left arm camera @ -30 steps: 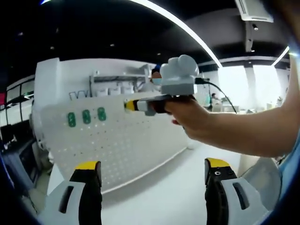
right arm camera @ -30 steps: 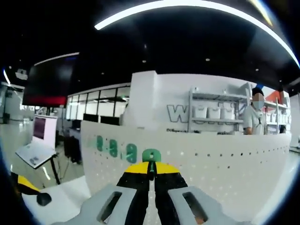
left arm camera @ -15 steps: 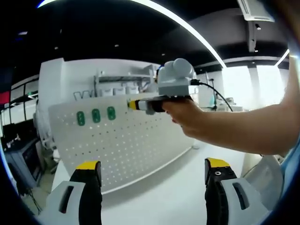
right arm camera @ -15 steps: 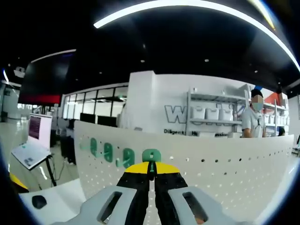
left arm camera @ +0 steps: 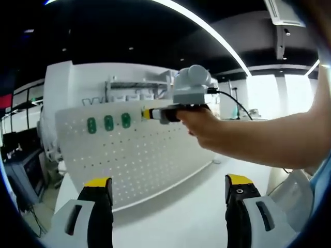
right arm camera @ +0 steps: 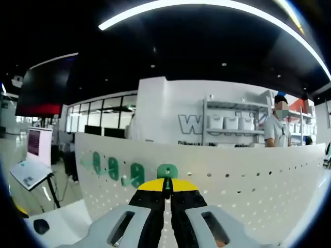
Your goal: Insert the hook assembly into the mounting plate slot until the hook locks in place.
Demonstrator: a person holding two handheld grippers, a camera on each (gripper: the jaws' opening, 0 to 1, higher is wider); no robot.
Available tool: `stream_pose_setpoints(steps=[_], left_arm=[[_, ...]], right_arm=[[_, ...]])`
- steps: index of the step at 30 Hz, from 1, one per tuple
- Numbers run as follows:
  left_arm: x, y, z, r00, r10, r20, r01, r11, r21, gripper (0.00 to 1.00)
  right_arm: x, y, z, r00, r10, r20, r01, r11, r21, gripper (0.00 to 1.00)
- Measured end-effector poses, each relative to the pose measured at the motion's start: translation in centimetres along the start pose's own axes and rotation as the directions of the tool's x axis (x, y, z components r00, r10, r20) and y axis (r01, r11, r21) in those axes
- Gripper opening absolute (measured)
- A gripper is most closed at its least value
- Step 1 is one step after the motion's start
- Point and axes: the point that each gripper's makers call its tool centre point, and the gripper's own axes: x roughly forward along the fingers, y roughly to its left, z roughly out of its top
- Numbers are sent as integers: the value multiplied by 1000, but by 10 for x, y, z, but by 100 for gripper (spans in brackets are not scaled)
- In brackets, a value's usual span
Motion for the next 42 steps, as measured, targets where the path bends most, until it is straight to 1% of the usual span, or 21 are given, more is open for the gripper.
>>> stream_pose_setpoints(steps=[3, 8, 17, 23, 35, 42], left_arm=[[0, 1, -1, 1000, -3, -2, 3, 1000, -2, 91], [-1, 3, -4, 1000, -4, -7, 4, 1000, -9, 91], [-2, 7, -6, 1000, -3, -9, 3, 1000, -16, 90], [-3, 9, -9, 1000, -5, -10, 5, 1000, -25, 90], [-5, 11, -12, 1000, -6, -13, 6, 999, -35, 89], [-6, 11, -16, 1000, -9, -14, 8, 999, -40, 88]], right_arm=[[2, 0, -1, 1000, -3, 1, 3, 1000, 11, 1], [5, 0, -2, 1000, -11, 4, 11, 1000, -6, 1], [11, -1, -3, 1000, -22, 4, 22, 1000, -8, 1], [13, -1, -6, 1000, -26, -4, 26, 1000, -15, 1], [14, -1, -7, 999, -42, 4, 42, 999, -29, 1], [16, -1, -8, 998, -58, -14, 58, 997, -54, 1]])
